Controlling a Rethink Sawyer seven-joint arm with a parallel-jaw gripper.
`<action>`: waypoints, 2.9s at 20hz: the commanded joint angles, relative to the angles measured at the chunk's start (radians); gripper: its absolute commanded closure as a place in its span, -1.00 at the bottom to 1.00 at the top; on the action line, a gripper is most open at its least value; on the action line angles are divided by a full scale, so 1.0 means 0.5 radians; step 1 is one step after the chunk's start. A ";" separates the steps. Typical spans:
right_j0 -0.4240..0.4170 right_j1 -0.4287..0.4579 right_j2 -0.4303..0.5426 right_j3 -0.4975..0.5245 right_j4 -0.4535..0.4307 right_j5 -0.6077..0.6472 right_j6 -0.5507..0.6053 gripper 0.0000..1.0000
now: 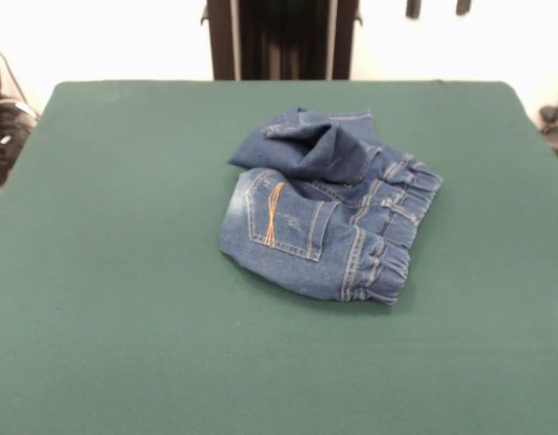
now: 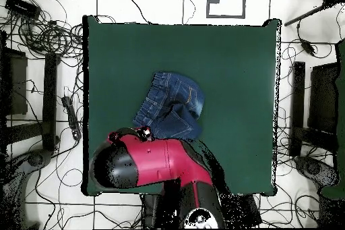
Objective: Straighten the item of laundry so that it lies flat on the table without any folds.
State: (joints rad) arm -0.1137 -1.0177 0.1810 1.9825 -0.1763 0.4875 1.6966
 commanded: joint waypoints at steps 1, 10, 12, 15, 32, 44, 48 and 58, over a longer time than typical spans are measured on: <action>0.186 0.506 -0.155 -0.039 0.051 -0.306 0.594 -1.00; 0.313 0.713 -0.277 -0.055 0.195 -0.470 0.590 -1.00; 0.326 0.721 -0.290 -0.060 0.223 -0.483 0.580 -1.00; 0.338 0.744 -0.304 -0.073 0.258 -0.505 0.570 -1.00; 0.381 0.825 -0.402 -0.392 0.430 -0.364 0.474 -1.00; 0.521 0.984 -0.760 -0.639 0.825 -0.188 0.758 -1.00; 0.544 0.977 -0.792 -0.625 0.918 -0.158 0.751 -1.00; 0.574 1.230 -0.735 -0.632 1.082 -0.421 0.807 -1.00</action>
State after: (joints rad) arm 0.1280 -0.5068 -0.2185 1.6982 0.2878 0.2932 1.8078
